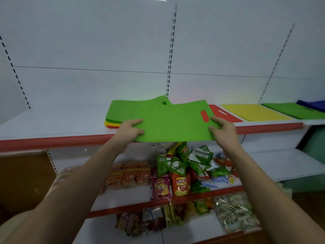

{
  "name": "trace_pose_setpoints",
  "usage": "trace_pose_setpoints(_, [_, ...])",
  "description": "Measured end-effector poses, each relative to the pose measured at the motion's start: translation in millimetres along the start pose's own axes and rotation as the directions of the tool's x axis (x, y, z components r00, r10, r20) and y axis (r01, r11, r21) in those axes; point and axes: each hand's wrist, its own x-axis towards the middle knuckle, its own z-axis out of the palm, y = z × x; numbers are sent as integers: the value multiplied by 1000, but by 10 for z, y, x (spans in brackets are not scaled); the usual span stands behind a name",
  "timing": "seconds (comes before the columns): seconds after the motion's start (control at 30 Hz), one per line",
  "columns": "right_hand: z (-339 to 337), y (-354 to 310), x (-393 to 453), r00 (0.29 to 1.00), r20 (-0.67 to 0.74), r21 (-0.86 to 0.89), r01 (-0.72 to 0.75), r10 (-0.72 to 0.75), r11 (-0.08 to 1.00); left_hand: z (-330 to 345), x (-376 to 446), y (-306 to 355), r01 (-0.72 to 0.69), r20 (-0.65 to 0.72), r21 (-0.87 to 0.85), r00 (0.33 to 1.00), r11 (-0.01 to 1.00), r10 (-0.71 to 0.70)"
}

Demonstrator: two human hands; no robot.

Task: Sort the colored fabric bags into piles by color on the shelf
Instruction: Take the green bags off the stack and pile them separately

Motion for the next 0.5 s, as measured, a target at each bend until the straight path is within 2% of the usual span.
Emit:
trace_pose_setpoints(0.17, [-641, 102, -239, 998, -31, -7, -62, 62, 998, 505, -84, 285, -43, 138, 57, 990, 997, 35])
trace_pose_setpoints(0.33, [-1429, 294, -427, 982, -104, -13, -161, 159, 987, 1257, -147, 573, -44, 241, -37, 969, 998, 52])
trace_pose_setpoints(0.5, [-2366, 692, -473, 942, -170, 65, -282, 289, 957, 2175, -352, 845, -66, 312, -62, 946, 996, 82])
